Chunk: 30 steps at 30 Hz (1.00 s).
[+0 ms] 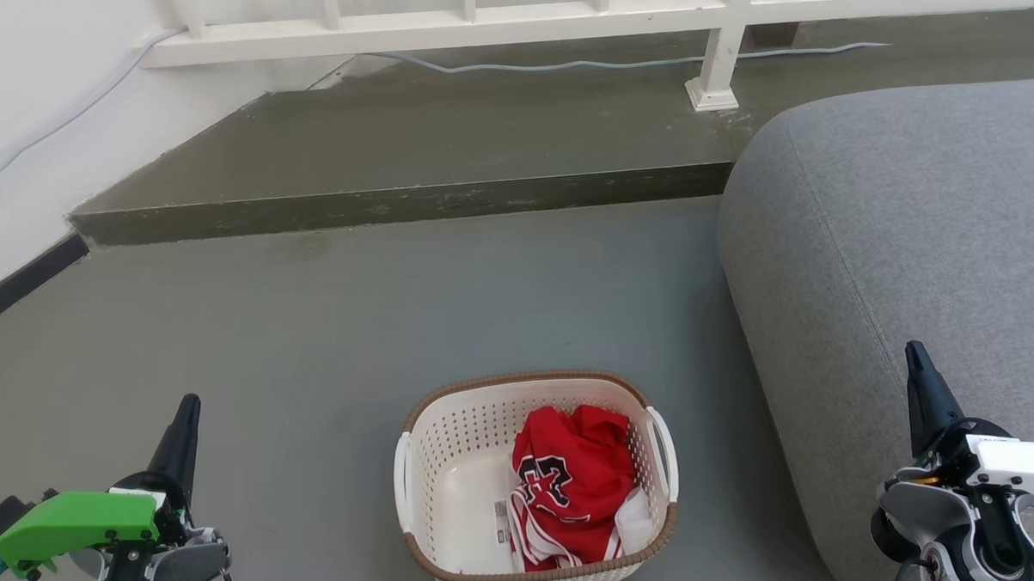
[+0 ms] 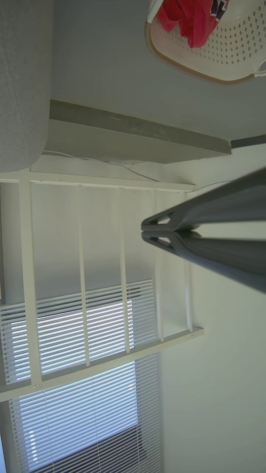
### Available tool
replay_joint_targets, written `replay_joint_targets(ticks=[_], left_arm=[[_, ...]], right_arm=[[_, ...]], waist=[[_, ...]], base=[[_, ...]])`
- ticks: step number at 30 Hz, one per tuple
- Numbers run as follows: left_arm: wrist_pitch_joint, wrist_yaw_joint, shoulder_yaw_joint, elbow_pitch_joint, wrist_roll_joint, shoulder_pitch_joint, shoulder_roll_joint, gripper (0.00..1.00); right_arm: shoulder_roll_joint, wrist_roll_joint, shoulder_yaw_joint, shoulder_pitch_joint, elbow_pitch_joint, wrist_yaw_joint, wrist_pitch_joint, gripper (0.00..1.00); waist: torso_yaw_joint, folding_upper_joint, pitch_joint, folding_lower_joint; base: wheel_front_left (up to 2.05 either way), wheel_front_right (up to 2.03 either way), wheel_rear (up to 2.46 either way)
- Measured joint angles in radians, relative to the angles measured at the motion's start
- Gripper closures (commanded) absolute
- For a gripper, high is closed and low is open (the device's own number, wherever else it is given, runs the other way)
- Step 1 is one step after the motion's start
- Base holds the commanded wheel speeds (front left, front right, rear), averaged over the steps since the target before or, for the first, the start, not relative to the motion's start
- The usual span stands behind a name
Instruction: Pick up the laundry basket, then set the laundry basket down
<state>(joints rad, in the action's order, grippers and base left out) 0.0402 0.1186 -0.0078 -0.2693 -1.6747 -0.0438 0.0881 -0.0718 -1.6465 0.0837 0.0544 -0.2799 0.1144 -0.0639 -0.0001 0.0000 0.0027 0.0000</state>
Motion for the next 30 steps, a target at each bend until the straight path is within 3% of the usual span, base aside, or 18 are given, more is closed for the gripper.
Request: replay_joint_targets(ticks=[30], left_arm=[[0.003, 0.000, 0.002, -0.007, 0.000, -0.003, 0.000, 1.00]], right_arm=[[0.001, 0.000, 0.002, 0.000, -0.002, 0.000, -0.003, 1.00]], waist=[[0.000, 0.0000, 0.000, 0.0000]], base=[[0.00, 0.00, 0.00]])
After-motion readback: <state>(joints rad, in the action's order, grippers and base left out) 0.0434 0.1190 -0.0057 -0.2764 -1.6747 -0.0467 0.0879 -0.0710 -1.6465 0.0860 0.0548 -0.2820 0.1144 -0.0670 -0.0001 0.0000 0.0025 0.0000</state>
